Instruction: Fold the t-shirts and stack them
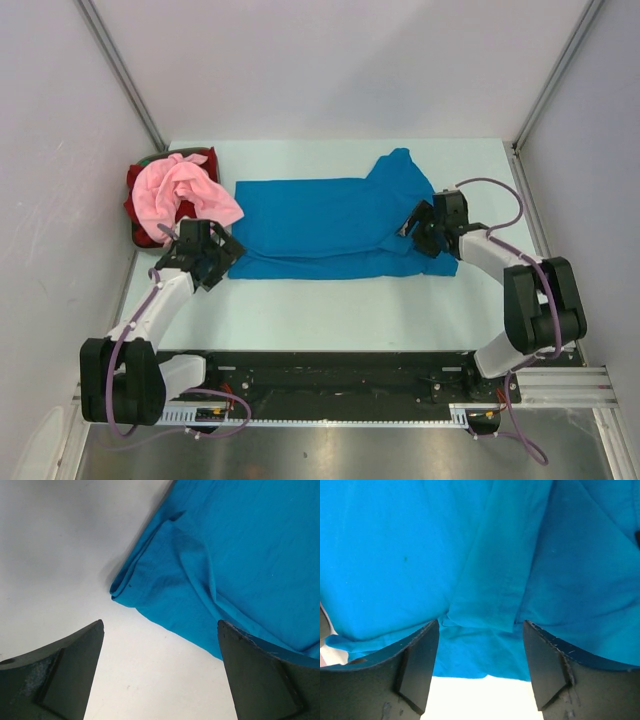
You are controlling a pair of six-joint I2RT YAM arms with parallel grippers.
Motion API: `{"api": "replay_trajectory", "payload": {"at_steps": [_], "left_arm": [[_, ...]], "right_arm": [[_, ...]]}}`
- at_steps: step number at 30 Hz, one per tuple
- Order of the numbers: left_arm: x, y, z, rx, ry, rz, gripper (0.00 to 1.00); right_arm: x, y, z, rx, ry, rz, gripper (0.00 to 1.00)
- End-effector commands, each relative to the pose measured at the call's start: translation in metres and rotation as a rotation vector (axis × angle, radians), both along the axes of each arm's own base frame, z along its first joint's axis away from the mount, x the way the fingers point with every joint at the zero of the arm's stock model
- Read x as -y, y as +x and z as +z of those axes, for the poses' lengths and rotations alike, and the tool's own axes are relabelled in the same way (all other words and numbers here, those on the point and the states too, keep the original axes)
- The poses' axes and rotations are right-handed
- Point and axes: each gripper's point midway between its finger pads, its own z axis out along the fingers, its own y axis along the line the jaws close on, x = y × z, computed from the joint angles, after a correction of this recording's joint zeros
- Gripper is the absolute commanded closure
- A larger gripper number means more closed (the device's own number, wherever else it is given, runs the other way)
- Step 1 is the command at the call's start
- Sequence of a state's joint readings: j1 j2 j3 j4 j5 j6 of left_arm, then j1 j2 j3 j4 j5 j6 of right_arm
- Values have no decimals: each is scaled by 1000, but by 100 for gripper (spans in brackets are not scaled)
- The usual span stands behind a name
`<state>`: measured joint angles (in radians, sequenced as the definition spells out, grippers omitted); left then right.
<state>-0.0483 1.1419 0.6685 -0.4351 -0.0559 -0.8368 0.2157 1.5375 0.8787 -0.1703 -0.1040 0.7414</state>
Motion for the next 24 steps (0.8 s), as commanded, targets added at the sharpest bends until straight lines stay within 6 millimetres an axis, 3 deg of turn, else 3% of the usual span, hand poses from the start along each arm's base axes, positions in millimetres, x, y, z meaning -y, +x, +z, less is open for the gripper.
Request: {"api": "replay_trajectory", "payload": {"at_steps": [1, 10, 13, 16, 17, 19, 24], "left_arm": [[2, 2, 2, 23, 0, -23, 0], [1, 2, 0, 16, 6, -26, 0], [2, 3, -1, 18, 4, -27, 0], [2, 3, -3, 12, 4, -27, 0], [2, 3, -3, 12, 5, -30, 0], [2, 2, -4, 12, 6, -28, 0], [2, 3, -4, 12, 9, -29, 0]], "right_arm": [[-15, 11, -8, 11, 71, 17, 31], [-21, 11, -21, -8, 74, 22, 39], [-21, 11, -23, -9, 70, 20, 50], [-22, 13, -22, -4, 74, 17, 71], [-23, 14, -21, 1, 80, 16, 83], [-25, 16, -19, 9, 86, 17, 99], [-43, 32, 0, 90, 121, 48, 100]]}}
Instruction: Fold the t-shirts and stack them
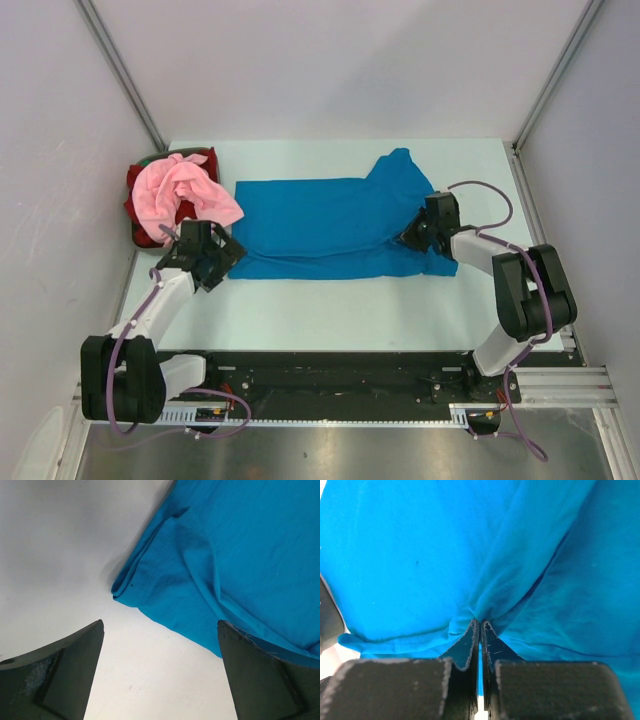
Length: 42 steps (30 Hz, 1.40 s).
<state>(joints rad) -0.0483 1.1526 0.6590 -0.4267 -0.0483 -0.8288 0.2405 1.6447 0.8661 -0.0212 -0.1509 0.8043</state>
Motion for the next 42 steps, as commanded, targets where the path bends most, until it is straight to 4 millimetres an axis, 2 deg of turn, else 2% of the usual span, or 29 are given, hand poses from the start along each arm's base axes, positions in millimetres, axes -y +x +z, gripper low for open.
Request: {"api": "replay_trajectory", "payload": {"at_steps": [1, 2, 4, 5, 6, 7, 9, 10, 12, 13, 16, 18, 19, 20, 22, 23, 24, 27, 30, 34, 39, 40, 42], "left_arm": [[0, 5, 2, 24, 11, -17, 0], [0, 5, 2, 24, 12, -18, 0], [0, 4, 1, 21, 13, -18, 0], [-1, 4, 1, 20, 14, -17, 0], [-1, 4, 2, 21, 15, -18, 0], [-1, 5, 2, 23, 19, -18, 0], [-3, 4, 2, 21, 30, -12, 0], [-4, 4, 2, 21, 33, -11, 0], [-4, 4, 2, 23, 31, -13, 0], [-3, 3, 1, 18, 31, -15, 0], [-3, 3, -1, 15, 31, -21, 0], [-3, 4, -1, 15, 31, -23, 0], [-3, 4, -1, 16, 31, -23, 0], [-2, 4, -2, 15, 31, -25, 0], [-2, 4, -1, 16, 30, -26, 0], [-2, 5, -1, 18, 27, -26, 0], [-2, 6, -1, 19, 27, -28, 0], [-1, 6, -1, 18, 27, -30, 0], [0, 7, 0, 22, 20, -36, 0], [7, 13, 1, 23, -7, -60, 0], [51, 26, 22, 114, -122, -208, 0], [66, 28, 31, 138, -125, -256, 0], [78, 31, 37, 152, -126, -292, 0]], "right_arm": [[-23, 21, 22, 94, 43, 41, 100], [-29, 29, 32, 124, 50, 52, 100], [-41, 33, 31, 130, 56, 79, 100], [-48, 41, 40, 155, 66, 91, 100], [-57, 41, 33, 142, 69, 123, 100], [-62, 45, 33, 146, 73, 139, 93], [-78, 53, 39, 174, 91, 187, 87], [-82, 57, 34, 183, 83, 203, 76], [-87, 64, 38, 217, 75, 211, 49], [-87, 67, 40, 237, 65, 211, 30], [-79, 75, 48, 289, -4, 178, 1], [-69, 79, 63, 338, -66, 147, 0], [-68, 75, 66, 337, -93, 144, 0], [-57, 78, 82, 380, -159, 103, 0], [-51, 71, 91, 392, -224, 94, 0], [-49, 67, 107, 427, -262, 84, 0], [-47, 63, 110, 428, -282, 84, 0], [-34, 47, 109, 378, -345, 66, 0], [-19, 38, 91, 277, -341, 57, 0], [-7, 29, 68, 177, -296, 59, 0], [-2, 21, 58, 166, -252, 61, 0], [-2, 23, 61, 182, -237, 58, 0], [-6, 21, 62, 184, -211, 73, 0]]}}
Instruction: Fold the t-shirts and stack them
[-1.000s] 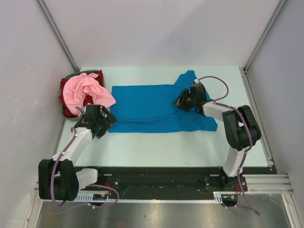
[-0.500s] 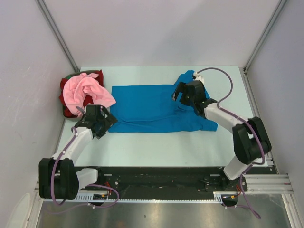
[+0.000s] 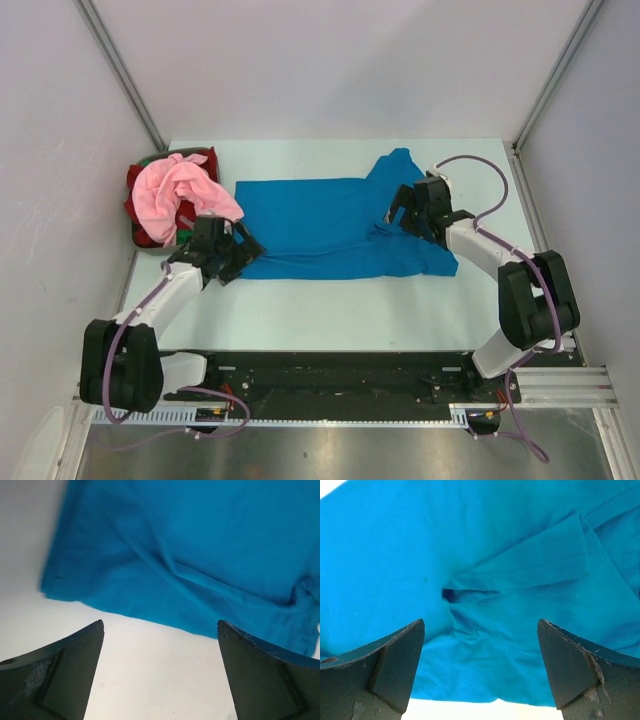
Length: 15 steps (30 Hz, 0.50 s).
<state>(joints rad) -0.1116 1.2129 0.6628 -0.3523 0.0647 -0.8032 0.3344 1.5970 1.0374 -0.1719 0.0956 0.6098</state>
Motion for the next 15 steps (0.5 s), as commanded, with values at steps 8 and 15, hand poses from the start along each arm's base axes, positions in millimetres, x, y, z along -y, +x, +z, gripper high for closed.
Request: {"api": "replay_trajectory", "payload": {"at_steps": [8, 15], "left_arm": [[70, 35, 27, 120, -78, -187, 0], [69, 47, 2, 105, -40, -175, 0]], "right_arm": [[-8, -9, -1, -16, 106, 37, 0], [0, 0, -8, -22, 177, 8, 0]]}}
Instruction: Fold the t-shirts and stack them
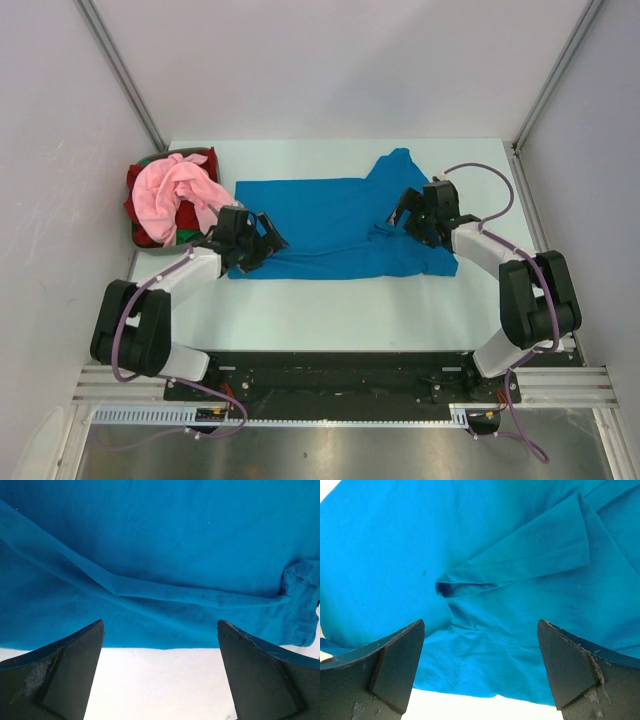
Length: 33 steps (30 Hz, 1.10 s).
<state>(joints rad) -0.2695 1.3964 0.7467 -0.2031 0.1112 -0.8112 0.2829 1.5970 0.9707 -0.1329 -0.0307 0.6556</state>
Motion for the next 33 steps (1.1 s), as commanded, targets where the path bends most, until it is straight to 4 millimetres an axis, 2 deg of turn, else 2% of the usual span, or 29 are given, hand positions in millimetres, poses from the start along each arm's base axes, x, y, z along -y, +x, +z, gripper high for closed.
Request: {"api": "replay_trajectory", "payload": {"at_steps": [1, 6, 15, 24, 33], "left_arm": [[0, 20, -3, 49, 20, 20, 0], [-6, 23, -12, 48, 60, 36, 0], [-15, 6, -30, 4, 91, 54, 0], [-27, -1, -27, 15, 137, 76, 0], [-31, -5, -31, 3, 160, 73, 0]], "right_arm": [[-3, 11, 7, 29, 82, -2, 0], [-6, 16, 5, 40, 105, 7, 0], [-6, 21, -17, -6, 137, -7, 0], [-6, 31, -32, -10, 163, -19, 0], [7, 45, -41, 10, 170, -57, 0]]}}
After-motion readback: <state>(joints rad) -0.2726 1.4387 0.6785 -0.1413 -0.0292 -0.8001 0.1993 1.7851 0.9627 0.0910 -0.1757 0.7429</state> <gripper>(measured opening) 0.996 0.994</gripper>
